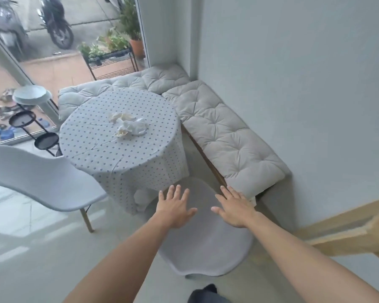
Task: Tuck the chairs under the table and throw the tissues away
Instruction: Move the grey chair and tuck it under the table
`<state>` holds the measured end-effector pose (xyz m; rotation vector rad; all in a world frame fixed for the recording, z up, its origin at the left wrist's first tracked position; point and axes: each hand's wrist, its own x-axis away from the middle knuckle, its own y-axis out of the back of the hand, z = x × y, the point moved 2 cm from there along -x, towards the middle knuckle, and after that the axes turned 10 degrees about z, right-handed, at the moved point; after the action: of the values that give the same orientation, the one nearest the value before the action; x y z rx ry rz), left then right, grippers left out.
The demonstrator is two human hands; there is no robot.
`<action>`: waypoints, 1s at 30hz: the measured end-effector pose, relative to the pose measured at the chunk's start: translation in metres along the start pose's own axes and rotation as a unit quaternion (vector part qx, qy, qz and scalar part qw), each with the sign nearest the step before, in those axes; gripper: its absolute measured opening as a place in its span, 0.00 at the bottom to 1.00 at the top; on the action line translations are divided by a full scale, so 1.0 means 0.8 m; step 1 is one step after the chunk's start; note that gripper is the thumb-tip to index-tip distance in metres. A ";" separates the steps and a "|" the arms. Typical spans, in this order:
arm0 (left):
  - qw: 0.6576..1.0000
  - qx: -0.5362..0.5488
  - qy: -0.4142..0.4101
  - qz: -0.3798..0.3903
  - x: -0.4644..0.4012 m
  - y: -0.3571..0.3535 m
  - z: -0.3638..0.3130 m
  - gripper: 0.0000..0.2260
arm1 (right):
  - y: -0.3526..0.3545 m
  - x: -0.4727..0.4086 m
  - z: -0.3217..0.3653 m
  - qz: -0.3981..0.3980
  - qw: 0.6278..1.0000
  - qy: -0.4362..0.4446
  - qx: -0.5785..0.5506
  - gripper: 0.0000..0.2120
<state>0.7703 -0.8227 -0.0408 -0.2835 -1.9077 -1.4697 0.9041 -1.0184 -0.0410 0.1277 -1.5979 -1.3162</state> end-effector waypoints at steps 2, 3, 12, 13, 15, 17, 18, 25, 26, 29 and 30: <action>1.000 0.015 0.006 -0.004 0.010 -0.026 -0.016 0.38 | -0.021 0.010 -0.007 0.008 1.000 0.012 0.003 0.34; 1.000 0.021 0.009 -0.004 0.015 -0.041 -0.025 0.38 | -0.032 0.014 -0.010 0.013 1.000 0.015 0.004 0.33; 0.994 0.101 0.040 0.013 0.065 -0.172 -0.149 0.40 | -0.110 0.072 -0.059 0.110 0.984 0.111 0.089 0.31; 0.993 0.111 0.046 0.010 0.066 -0.180 -0.163 0.40 | -0.111 0.073 -0.067 0.112 0.980 0.127 0.102 0.31; 0.990 0.128 0.059 0.009 0.070 -0.190 -0.190 0.39 | -0.109 0.074 -0.083 0.109 0.973 0.163 0.120 0.29; 0.987 0.142 0.079 -0.011 0.071 -0.193 -0.216 0.37 | -0.106 0.071 -0.098 0.098 0.962 0.211 0.146 0.28; 0.985 0.148 0.088 -0.024 0.071 -0.192 -0.227 0.35 | -0.105 0.069 -0.105 0.095 0.954 0.236 0.160 0.28; 0.984 0.113 0.121 -0.064 0.079 -0.189 -0.274 0.23 | -0.112 0.058 -0.132 0.048 0.912 0.342 0.221 0.23; 0.984 0.105 0.125 -0.071 0.079 -0.187 -0.275 0.22 | -0.111 0.055 -0.132 0.041 0.913 0.344 0.217 0.22; 0.982 0.095 0.137 -0.082 0.076 -0.180 -0.272 0.22 | -0.112 0.046 -0.130 0.021 0.914 0.350 0.201 0.22; 0.982 0.093 0.141 -0.085 0.074 -0.177 -0.269 0.22 | -0.110 0.041 -0.129 0.014 0.916 0.350 0.198 0.22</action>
<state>0.7328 -1.0802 -0.0868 0.1698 -1.8540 -1.3436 0.9211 -1.1433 -0.1011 0.7392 -1.2018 -0.7656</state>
